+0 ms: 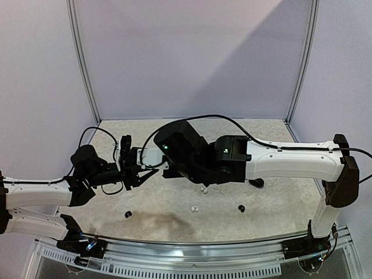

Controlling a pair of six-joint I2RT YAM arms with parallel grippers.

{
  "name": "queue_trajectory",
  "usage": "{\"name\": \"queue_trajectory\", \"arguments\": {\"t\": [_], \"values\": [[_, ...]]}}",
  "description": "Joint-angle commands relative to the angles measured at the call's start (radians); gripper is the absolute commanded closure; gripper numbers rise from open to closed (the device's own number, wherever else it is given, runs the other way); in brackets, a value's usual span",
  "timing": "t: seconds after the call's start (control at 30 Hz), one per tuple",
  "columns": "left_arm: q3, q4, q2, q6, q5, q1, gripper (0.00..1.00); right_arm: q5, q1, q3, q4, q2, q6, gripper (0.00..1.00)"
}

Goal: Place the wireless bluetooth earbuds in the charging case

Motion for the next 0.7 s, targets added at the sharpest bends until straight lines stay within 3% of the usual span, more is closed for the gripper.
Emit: {"name": "queue_trajectory", "arguments": {"t": [0.0,0.37,0.5,0.67], "values": [[-0.003,-0.013,-0.005,0.025,0.002,-0.007,0.62,-0.008,0.008,0.027,0.002,-0.003,0.016,1.00],[-0.012,-0.023,-0.009,0.040,0.005,-0.007,0.66,-0.019,0.008,0.030,-0.006,-0.003,0.028,1.00],[-0.013,0.002,-0.009,0.027,0.008,-0.007,0.74,-0.027,0.008,0.030,-0.011,0.000,0.031,1.00],[-0.018,0.013,-0.011,0.020,0.005,-0.002,0.94,-0.053,0.008,0.033,-0.029,0.001,0.037,1.00]]}}
